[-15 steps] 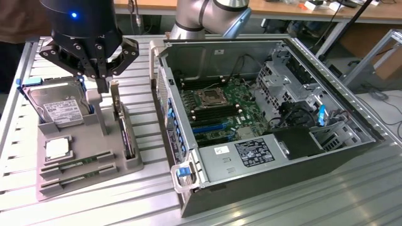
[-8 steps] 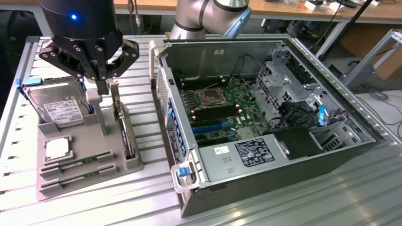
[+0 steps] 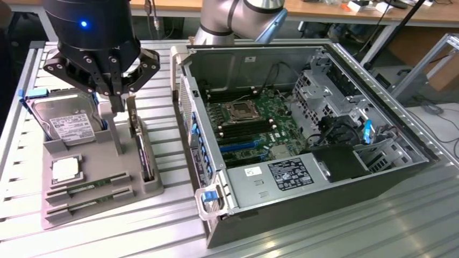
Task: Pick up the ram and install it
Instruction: 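Reach for the ram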
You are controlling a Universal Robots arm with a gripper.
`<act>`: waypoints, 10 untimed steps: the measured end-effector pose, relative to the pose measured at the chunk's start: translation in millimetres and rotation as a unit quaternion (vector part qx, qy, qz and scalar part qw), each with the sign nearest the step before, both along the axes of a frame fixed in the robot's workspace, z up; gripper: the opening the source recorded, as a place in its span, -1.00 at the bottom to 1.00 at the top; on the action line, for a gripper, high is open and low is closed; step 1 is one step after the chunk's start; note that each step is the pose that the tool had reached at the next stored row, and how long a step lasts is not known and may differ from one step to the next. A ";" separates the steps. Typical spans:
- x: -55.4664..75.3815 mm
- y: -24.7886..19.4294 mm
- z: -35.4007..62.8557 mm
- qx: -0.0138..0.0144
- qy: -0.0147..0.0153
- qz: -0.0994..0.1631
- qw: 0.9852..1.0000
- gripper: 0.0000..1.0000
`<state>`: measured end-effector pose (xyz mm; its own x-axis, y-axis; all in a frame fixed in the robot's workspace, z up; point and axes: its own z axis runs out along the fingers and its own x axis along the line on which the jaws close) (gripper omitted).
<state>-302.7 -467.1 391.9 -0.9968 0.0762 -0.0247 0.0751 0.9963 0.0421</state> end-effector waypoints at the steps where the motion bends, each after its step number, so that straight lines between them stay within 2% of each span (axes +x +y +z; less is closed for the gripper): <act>1: 0.0 -0.9 0.0 0.000 0.000 0.000 1.000 -0.80; 10: 0.0 -3.8 0.0 0.000 0.000 0.000 1.000 -0.80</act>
<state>-302.7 -470.9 391.9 -0.9968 0.0762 -0.0247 0.0751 0.9963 0.0415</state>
